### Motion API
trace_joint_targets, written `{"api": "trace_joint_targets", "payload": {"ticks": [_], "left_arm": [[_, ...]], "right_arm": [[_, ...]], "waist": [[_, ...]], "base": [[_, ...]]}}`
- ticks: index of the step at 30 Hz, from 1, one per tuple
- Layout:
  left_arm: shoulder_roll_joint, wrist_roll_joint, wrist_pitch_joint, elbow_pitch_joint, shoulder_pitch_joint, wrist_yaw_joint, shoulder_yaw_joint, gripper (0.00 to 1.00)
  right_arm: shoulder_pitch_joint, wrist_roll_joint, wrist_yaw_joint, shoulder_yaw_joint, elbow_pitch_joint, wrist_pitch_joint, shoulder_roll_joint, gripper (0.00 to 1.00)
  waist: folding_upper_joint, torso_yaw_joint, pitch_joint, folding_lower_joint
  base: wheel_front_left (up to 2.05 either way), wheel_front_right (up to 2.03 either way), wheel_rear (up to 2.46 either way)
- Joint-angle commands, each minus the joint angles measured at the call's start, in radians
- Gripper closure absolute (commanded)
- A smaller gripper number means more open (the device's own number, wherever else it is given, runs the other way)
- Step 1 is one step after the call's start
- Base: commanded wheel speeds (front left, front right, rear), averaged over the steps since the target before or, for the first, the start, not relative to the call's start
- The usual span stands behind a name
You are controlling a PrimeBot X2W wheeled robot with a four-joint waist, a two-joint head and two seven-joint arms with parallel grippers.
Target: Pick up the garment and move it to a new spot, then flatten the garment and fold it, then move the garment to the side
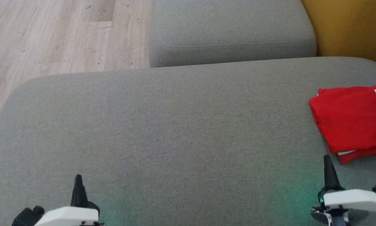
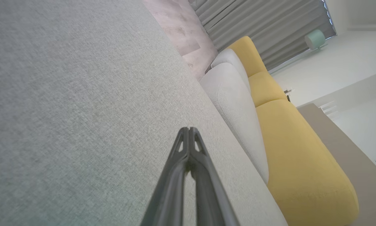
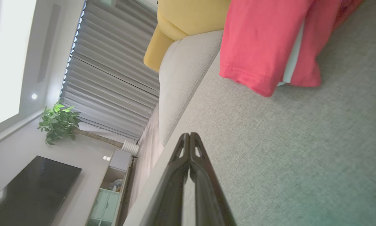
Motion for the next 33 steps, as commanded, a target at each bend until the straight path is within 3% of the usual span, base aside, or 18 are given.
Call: {"api": "trace_joint_targets", "payload": {"ticks": [1,33], "left_arm": [[0.013,-0.023,0.008,-0.028,-0.056,-0.013,0.032,1.00],[0.010,-0.413,0.103,-0.013,-0.142,-0.094,0.120,1.00]], "right_arm": [[-0.060,0.023,0.000,0.008,-0.041,0.008,-0.013,1.00],[-0.136,0.407,-0.001,-0.043,-0.052,0.102,-0.012,1.00]], "waist": [[0.0000,0.000,0.001,0.0000],[0.0000,-0.016,0.033,0.0000]], "base": [[0.00,0.00,0.00],[0.00,0.00,0.00]]}}
